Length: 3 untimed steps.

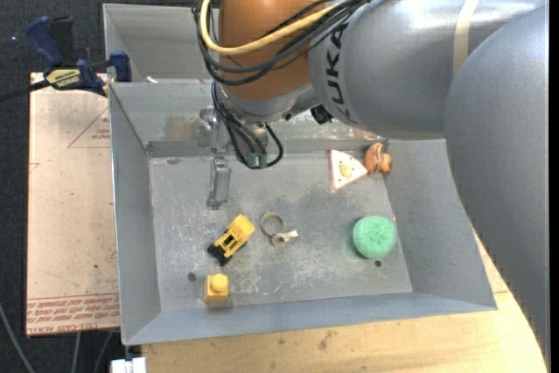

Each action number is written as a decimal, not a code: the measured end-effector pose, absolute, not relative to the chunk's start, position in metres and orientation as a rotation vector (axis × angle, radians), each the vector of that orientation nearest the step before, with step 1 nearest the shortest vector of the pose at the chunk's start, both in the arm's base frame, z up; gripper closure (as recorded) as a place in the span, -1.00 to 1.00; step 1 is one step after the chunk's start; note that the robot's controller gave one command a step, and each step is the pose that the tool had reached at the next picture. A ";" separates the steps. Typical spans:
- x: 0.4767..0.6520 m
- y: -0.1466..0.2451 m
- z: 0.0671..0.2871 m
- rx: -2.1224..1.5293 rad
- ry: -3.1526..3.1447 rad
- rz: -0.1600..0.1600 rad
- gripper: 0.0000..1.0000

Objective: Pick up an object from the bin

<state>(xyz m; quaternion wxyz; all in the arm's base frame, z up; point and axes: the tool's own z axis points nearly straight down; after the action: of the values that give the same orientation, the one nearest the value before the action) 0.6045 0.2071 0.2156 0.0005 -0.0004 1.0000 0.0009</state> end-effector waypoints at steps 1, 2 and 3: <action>0.567 0.197 0.253 -0.123 3.147 -0.003 -1.00; 0.550 0.188 0.249 -0.109 3.130 0.006 -1.00; 0.517 0.164 0.186 -0.122 3.138 0.003 -1.00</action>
Offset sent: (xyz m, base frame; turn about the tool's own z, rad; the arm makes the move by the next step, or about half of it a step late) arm -0.0691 -0.0283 -0.0132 -0.0166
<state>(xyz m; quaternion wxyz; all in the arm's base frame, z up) 0.5166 0.1638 0.1855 0.0008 -0.0389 0.9992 0.0009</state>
